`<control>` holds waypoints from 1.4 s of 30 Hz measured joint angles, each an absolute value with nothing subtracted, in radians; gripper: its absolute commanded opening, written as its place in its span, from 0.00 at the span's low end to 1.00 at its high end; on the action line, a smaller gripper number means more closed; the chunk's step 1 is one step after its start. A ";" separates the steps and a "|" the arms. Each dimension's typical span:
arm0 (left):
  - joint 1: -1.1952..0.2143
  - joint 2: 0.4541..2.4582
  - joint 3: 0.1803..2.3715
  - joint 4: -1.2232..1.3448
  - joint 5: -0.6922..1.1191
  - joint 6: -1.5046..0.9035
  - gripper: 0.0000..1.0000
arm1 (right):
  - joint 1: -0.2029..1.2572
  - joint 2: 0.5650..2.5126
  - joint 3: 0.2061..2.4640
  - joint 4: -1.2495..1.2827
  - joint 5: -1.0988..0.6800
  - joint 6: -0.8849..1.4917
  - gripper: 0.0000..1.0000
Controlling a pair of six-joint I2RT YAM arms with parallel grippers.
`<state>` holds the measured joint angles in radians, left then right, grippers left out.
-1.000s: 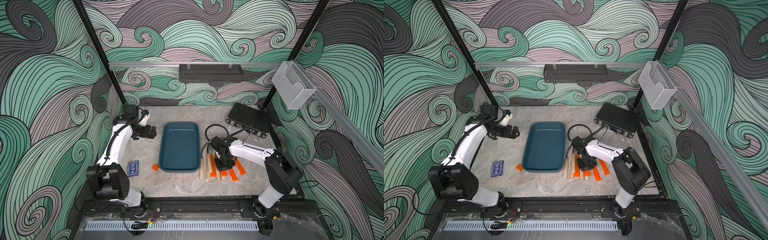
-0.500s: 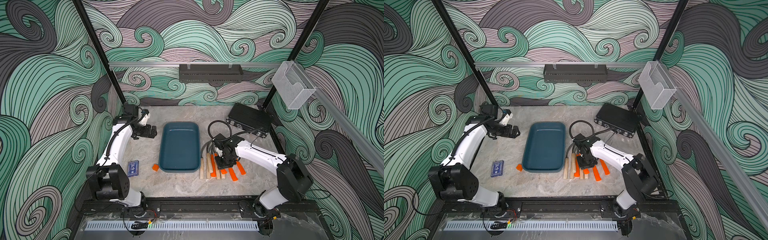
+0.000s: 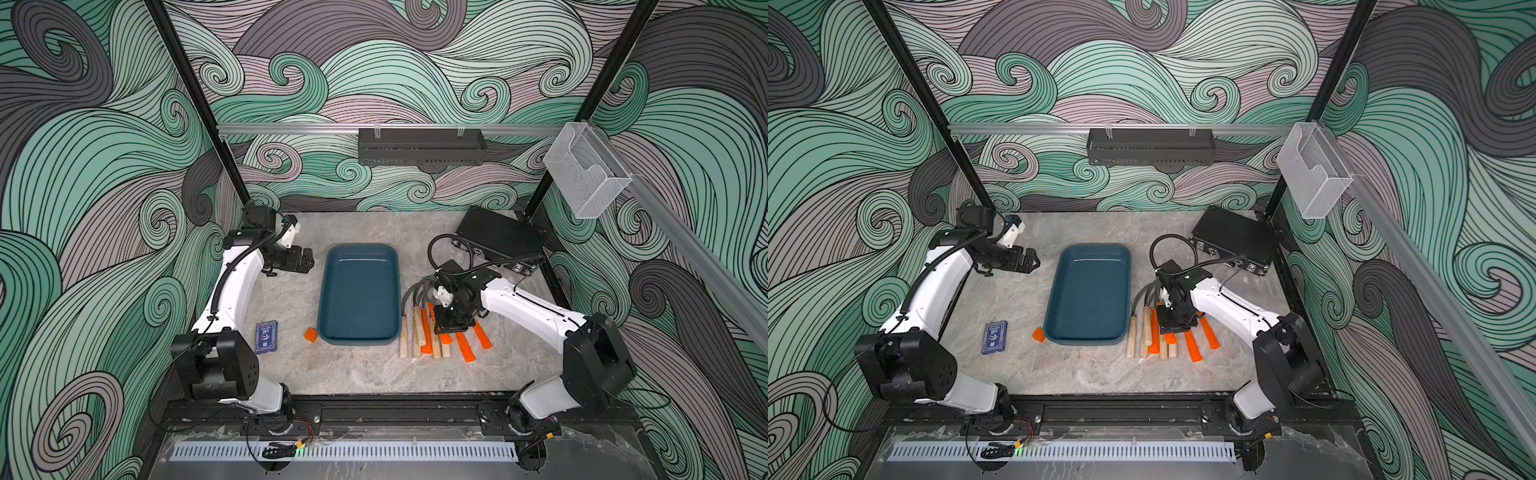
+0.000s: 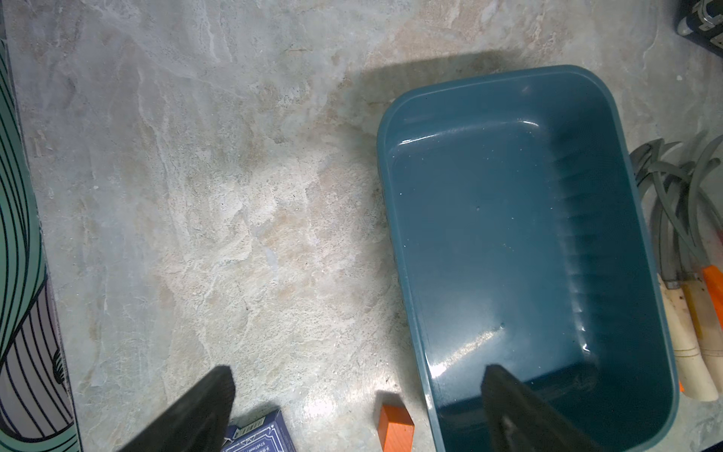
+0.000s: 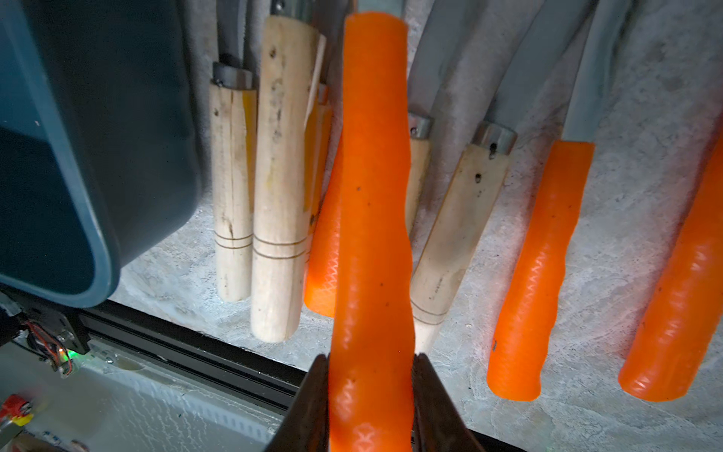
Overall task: Put small sickles into storage boxes
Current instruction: Pick up the sickle at the center of the board.
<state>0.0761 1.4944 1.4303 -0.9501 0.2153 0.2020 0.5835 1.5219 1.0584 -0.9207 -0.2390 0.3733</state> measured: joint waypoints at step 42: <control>0.076 1.493 1.477 -0.957 0.218 0.202 0.99 | 0.456 1.470 1.176 -0.870 -0.489 0.368 0.00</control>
<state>0.0761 1.4925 1.4765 -0.9569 0.2176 0.2020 0.4557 1.4704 1.1759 -0.8703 -0.4889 0.3679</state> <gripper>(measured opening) 0.986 0.309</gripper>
